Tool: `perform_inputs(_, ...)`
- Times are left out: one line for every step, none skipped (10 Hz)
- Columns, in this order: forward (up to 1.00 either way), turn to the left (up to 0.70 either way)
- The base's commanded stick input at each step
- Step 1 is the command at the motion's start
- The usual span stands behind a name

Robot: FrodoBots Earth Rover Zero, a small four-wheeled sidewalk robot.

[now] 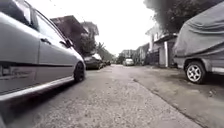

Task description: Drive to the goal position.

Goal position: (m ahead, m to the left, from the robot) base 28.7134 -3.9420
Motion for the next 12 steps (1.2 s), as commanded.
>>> perform_inputs(1.0,0.0)
perform_inputs(1.0,0.0)
perform_inputs(1.0,0.0)
perform_inputs(1.0,0.0)
perform_inputs(1.0,0.0)
perform_inputs(1.0,0.0)
perform_inputs(1.0,0.0)
perform_inputs(1.0,0.0)
perform_inputs(1.0,0.0)
perform_inputs(1.0,0.0)
perform_inputs(1.0,0.0)
perform_inputs(1.0,0.0)
